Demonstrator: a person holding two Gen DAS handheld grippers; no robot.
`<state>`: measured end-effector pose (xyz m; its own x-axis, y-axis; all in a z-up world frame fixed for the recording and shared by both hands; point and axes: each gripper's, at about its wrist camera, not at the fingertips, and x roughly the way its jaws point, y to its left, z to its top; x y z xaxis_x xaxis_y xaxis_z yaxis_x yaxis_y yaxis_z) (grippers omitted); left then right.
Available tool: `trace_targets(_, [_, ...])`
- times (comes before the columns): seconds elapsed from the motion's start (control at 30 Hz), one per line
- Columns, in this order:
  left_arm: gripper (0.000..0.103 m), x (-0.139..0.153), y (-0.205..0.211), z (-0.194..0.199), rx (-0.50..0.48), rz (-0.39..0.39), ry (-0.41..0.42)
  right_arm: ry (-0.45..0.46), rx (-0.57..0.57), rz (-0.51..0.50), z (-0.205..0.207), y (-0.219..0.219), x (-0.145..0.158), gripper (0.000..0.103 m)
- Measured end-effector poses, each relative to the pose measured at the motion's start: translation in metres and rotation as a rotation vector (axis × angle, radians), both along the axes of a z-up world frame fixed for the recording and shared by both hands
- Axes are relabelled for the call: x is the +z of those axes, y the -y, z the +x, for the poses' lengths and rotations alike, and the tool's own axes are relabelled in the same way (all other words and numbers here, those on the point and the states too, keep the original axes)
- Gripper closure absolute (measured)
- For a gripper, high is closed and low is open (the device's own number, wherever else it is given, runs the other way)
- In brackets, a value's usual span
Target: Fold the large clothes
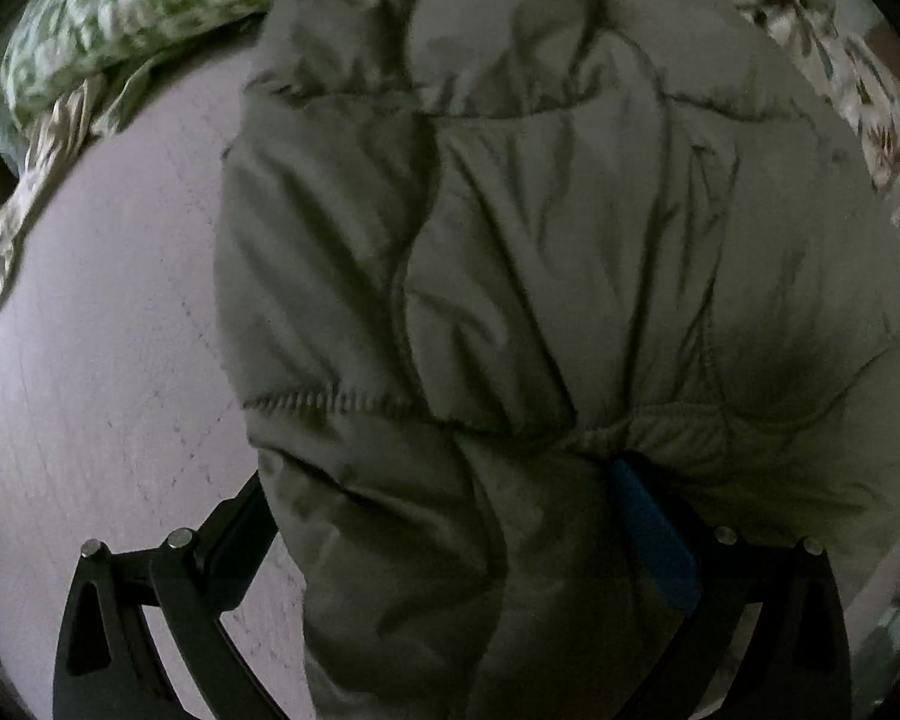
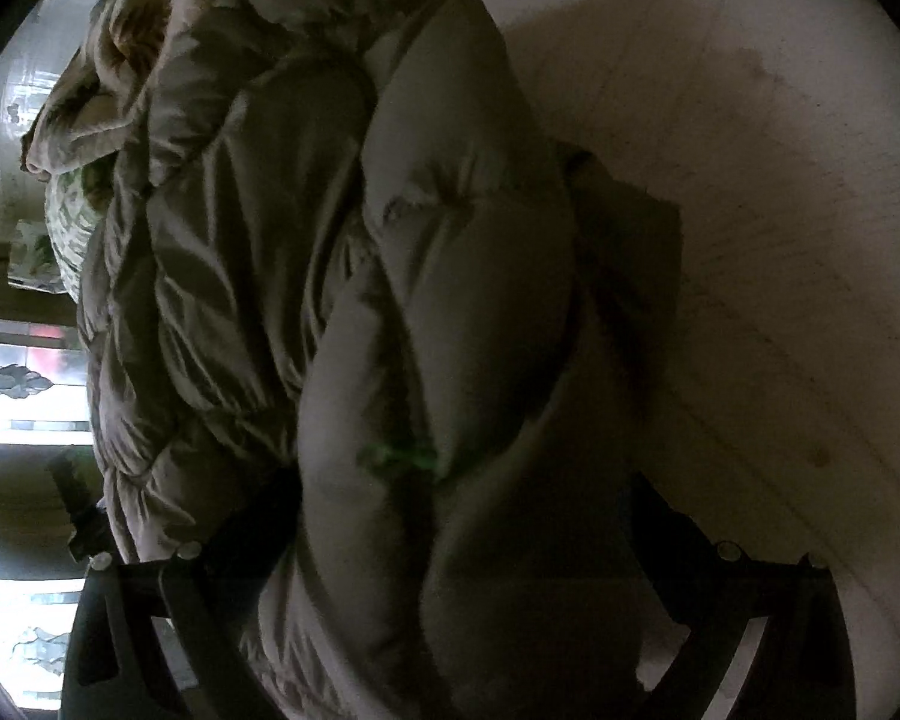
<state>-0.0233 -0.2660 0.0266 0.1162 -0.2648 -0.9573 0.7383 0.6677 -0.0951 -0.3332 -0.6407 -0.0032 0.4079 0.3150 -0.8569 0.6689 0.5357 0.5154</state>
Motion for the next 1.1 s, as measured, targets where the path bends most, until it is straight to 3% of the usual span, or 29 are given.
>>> trace_targets(0.2, [0.000, -0.010, 0.004, 0.005, 0.022, -0.016, -0.047, -0.055, 0.043, -0.047, 0.018, -0.009, -0.001, 0.001])
trace_targets(0.27, [0.000, -0.010, 0.003, 0.005, 0.035, -0.011, -0.055, -0.036, 0.053, -0.055, 0.022, -0.012, 0.003, 0.011])
trace_targets(0.33, [0.000, -0.010, 0.003, 0.003, 0.043, -0.008, -0.050, 0.003, 0.058, -0.059, 0.023, -0.016, 0.011, 0.032])
trace_targets(0.37, [0.003, -0.008, 0.001, 0.000, 0.044, -0.012, -0.050, 0.008, 0.070, -0.079, 0.025, -0.020, 0.015, 0.036])
trace_targets(0.43, [0.025, -0.004, -0.001, -0.009, 0.029, -0.049, -0.067, 0.014, 0.085, -0.111, 0.028, -0.025, 0.022, 0.046])
trace_targets(0.47, [0.028, 0.001, 0.001, -0.016, 0.010, -0.039, -0.033, 0.015, 0.089, -0.128, 0.030, -0.027, 0.025, 0.047])
trace_targets(0.63, [0.063, 0.022, 0.007, -0.032, -0.028, -0.035, 0.054, 0.029, 0.087, -0.216, 0.033, -0.045, 0.046, 0.064])
trace_targets(0.8, [0.071, 0.041, 0.002, -0.031, -0.019, -0.055, 0.072, 0.055, 0.076, -0.302, 0.032, -0.061, 0.075, 0.072])
trace_targets(1.1, [0.074, 0.072, -0.011, -0.053, -0.016, -0.083, 0.130, 0.106, 0.070, -0.364, 0.006, -0.080, 0.115, 0.074])
